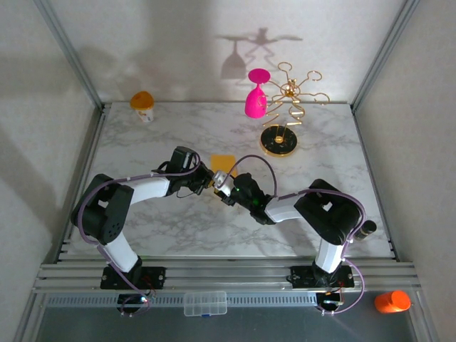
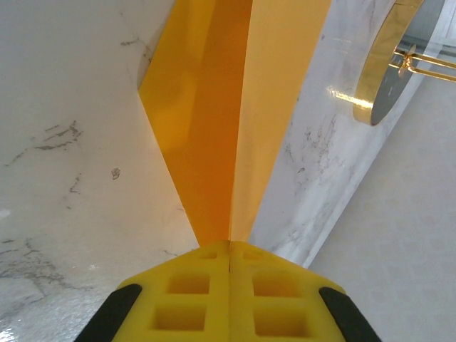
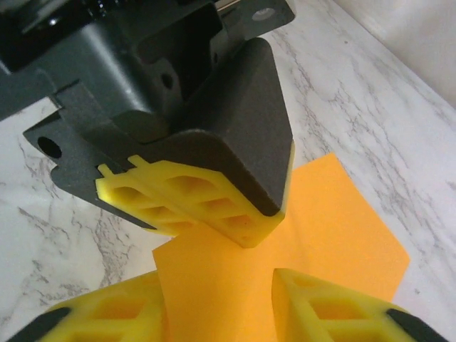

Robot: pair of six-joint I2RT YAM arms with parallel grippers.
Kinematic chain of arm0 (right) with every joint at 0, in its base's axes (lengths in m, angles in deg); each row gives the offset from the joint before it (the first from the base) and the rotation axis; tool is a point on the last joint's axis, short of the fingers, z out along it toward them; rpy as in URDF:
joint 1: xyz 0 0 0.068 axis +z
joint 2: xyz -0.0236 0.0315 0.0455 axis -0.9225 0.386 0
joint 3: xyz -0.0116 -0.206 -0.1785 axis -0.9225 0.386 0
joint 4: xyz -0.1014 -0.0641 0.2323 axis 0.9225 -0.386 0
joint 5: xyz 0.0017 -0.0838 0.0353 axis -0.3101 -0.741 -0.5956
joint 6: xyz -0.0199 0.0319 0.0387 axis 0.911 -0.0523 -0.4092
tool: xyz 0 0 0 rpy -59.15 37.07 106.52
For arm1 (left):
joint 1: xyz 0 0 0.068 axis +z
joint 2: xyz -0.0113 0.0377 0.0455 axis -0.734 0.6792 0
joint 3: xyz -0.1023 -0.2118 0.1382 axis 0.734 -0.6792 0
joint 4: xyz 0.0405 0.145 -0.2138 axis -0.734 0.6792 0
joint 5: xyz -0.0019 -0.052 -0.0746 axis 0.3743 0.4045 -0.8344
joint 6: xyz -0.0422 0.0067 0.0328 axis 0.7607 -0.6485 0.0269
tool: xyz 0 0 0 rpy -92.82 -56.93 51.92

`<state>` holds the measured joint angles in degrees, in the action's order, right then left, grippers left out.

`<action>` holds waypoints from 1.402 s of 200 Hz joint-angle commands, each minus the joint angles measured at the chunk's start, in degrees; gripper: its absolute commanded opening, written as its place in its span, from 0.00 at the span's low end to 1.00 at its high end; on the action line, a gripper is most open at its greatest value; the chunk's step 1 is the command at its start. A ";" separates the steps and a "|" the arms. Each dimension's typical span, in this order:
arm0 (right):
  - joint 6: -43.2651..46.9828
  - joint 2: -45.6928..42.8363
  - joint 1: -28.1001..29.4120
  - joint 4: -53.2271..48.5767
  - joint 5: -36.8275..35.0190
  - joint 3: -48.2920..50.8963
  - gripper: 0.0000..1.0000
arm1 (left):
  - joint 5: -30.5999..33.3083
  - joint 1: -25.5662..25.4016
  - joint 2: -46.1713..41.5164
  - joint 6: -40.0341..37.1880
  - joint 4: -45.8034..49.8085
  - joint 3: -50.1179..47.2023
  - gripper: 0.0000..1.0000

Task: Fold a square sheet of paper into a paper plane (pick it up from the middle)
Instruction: Third fold the triangle at the center of the table.

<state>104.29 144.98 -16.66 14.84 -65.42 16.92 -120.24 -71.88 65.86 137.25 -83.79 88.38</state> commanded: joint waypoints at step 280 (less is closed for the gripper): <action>-8.48 -3.58 0.92 -0.40 10.25 7.72 0.19 | 14.16 -3.96 17.65 -21.85 22.95 21.10 0.20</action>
<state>96.18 141.90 -16.40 15.82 -54.84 25.95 -109.64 -75.16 81.75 116.84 -65.21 108.91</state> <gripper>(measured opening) 0.164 0.205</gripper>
